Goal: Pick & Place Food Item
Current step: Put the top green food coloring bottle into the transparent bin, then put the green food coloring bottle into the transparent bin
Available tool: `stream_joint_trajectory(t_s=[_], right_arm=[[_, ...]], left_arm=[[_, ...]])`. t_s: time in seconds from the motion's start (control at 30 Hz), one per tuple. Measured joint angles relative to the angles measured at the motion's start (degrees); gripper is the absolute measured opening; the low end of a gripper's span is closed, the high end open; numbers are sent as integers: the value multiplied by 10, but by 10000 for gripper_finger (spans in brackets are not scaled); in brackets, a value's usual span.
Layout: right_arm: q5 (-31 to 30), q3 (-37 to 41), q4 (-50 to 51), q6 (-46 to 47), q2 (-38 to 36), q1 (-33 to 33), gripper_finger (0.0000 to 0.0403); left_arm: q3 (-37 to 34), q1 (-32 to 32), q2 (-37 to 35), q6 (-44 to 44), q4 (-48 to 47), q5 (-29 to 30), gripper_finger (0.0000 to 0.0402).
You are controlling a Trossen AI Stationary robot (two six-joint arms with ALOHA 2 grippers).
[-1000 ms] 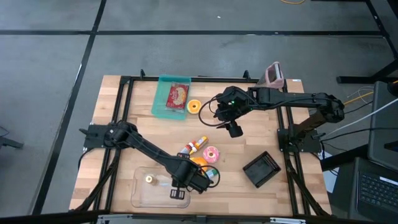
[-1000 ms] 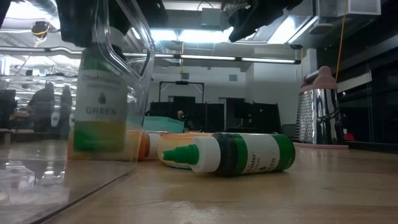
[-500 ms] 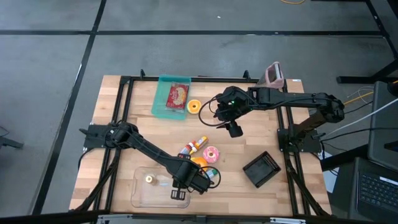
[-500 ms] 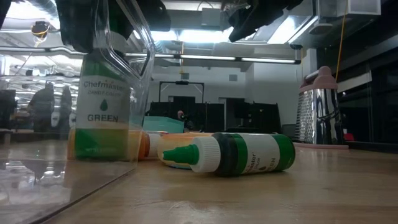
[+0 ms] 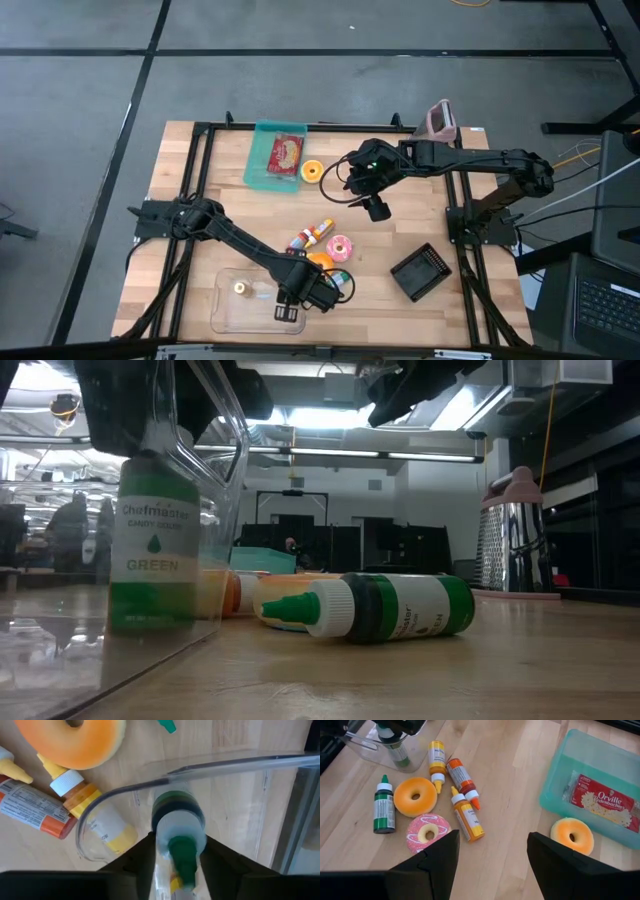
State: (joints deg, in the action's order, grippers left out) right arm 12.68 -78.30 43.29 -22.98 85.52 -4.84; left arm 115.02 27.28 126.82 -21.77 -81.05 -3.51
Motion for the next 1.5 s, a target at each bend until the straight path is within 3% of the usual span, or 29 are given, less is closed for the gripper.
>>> stream_joint_trajectory(t_s=[0.17,0.53,0.83,1.0,1.2,1.27,1.37,1.5], right_arm=[[0,0,0,0,0,0,231],[-1,0,0,-2,0,0,231],[-3,0,-1,-2,0,0,231],[-3,0,-5,-2,0,0,231],[-1,0,-19,-10,0,0,231],[0,0,-34,-15,0,0,231],[-12,0,-86,-15,0,0,231],[-61,0,-216,-12,6,0,231]], left_arm=[[0,0,0,0,0,-2,175],[2,0,-20,-4,-16,-8,176],[134,0,-51,-12,-90,76,180],[200,6,-100,8,-85,219,178],[151,50,-215,77,0,514,176],[114,70,-254,111,46,599,175],[33,91,-316,124,100,653,172],[-133,104,-420,27,107,711,171]])
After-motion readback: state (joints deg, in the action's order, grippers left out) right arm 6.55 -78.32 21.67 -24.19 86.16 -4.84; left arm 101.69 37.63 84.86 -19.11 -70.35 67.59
